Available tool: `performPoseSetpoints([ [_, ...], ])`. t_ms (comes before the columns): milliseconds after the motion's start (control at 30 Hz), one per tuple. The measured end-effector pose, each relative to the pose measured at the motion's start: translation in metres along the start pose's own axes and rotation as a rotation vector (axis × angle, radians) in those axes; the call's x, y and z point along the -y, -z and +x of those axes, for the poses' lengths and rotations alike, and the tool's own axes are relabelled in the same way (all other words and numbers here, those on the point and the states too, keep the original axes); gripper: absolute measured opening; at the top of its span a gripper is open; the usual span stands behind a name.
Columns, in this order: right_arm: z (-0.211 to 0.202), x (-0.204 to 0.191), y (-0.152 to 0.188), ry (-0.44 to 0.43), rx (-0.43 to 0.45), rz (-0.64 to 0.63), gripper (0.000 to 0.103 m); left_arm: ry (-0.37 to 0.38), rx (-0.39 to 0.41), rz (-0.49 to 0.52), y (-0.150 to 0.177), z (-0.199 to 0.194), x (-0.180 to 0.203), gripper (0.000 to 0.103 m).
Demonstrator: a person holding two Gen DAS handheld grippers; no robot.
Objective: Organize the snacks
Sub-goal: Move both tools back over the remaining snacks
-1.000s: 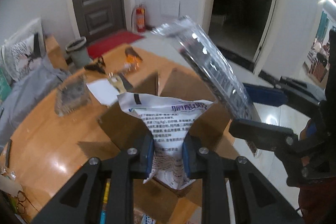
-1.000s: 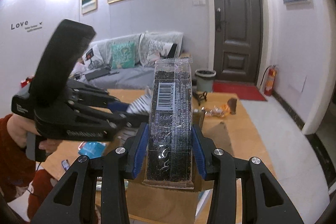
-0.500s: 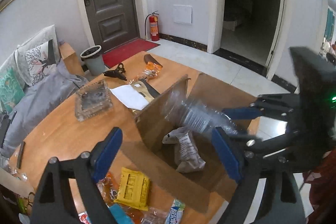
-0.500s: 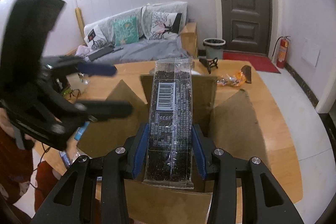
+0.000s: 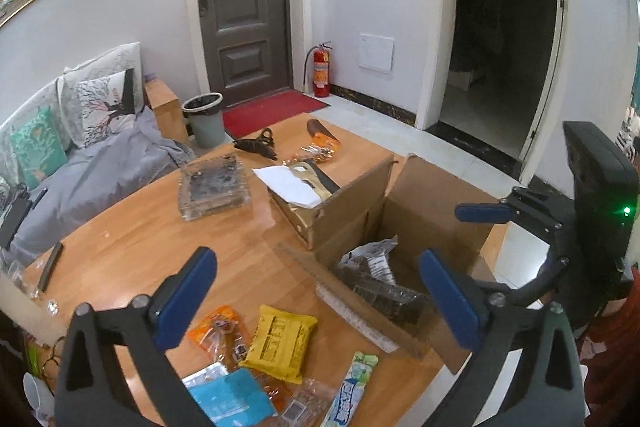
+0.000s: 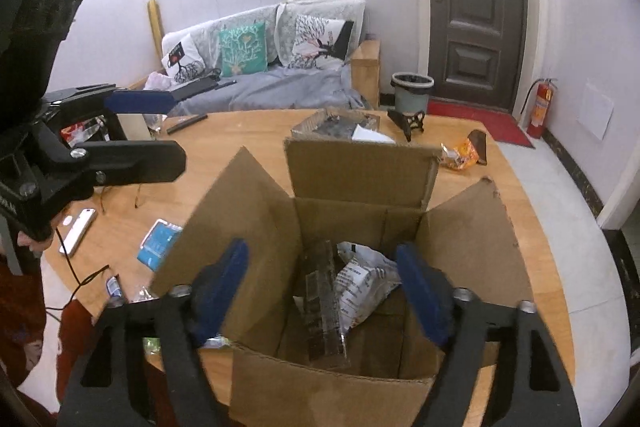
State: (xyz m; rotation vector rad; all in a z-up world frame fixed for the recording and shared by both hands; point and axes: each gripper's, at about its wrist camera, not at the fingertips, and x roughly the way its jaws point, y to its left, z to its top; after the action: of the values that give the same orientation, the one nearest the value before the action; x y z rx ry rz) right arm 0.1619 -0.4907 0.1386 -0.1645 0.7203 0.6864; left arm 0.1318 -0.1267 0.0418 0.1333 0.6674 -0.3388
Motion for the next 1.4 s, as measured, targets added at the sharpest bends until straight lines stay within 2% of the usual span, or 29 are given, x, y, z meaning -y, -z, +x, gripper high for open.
performPoseSetpoints([
  [67, -0.008, -0.010, 0.000, -0.003, 0.017, -0.015, 0.083, -0.025, 0.019, -0.006, 0.005, -0.014, -0.006, 0.101],
  [167, -0.023, -0.030, -0.001, 0.000, 0.055, -0.055, 0.094, -0.054, 0.051, -0.016, 0.012, -0.036, -0.014, 0.101],
  [267, -0.040, -0.055, -0.004, 0.004, 0.098, -0.108, 0.094, -0.082, 0.079, -0.037, 0.020, -0.059, -0.025, 0.101],
  [367, -0.054, -0.084, -0.006, -0.011, 0.137, -0.154, 0.101, -0.110, 0.101, -0.047, 0.031, -0.080, -0.035, 0.101],
  [533, -0.065, -0.129, -0.007, -0.041, 0.184, -0.216, 0.102, -0.167, 0.121, -0.073, 0.054, -0.112, -0.055, 0.102],
  [667, -0.067, -0.161, -0.003, -0.120, 0.188, -0.234, 0.103, -0.218, 0.117, -0.101, 0.077, -0.125, -0.072, 0.102],
  [800, -0.059, -0.183, 0.010, -0.209, 0.157, -0.238, 0.103, -0.268, 0.095, -0.135, 0.110, -0.124, -0.090, 0.102],
  [933, -0.037, -0.202, 0.033, -0.232, 0.134, -0.252, 0.103, -0.283, 0.046, -0.179, 0.147, -0.113, -0.106, 0.102],
  [967, -0.030, -0.204, 0.038, -0.245, 0.123, -0.247, 0.101, -0.279, 0.034, -0.189, 0.157, -0.108, -0.108, 0.102],
  [1067, 0.003, -0.208, 0.057, -0.282, 0.037, -0.205, 0.089, -0.252, -0.017, -0.252, 0.187, -0.093, -0.115, 0.102],
  [1267, 0.054, -0.192, 0.100, -0.257, -0.066, -0.075, 0.077, -0.185, -0.105, -0.420, 0.249, -0.059, -0.121, 0.102],
  [1400, 0.072, -0.188, 0.125, -0.257, -0.087, -0.049, 0.062, -0.176, -0.141, -0.483, 0.278, -0.048, -0.113, 0.087],
])
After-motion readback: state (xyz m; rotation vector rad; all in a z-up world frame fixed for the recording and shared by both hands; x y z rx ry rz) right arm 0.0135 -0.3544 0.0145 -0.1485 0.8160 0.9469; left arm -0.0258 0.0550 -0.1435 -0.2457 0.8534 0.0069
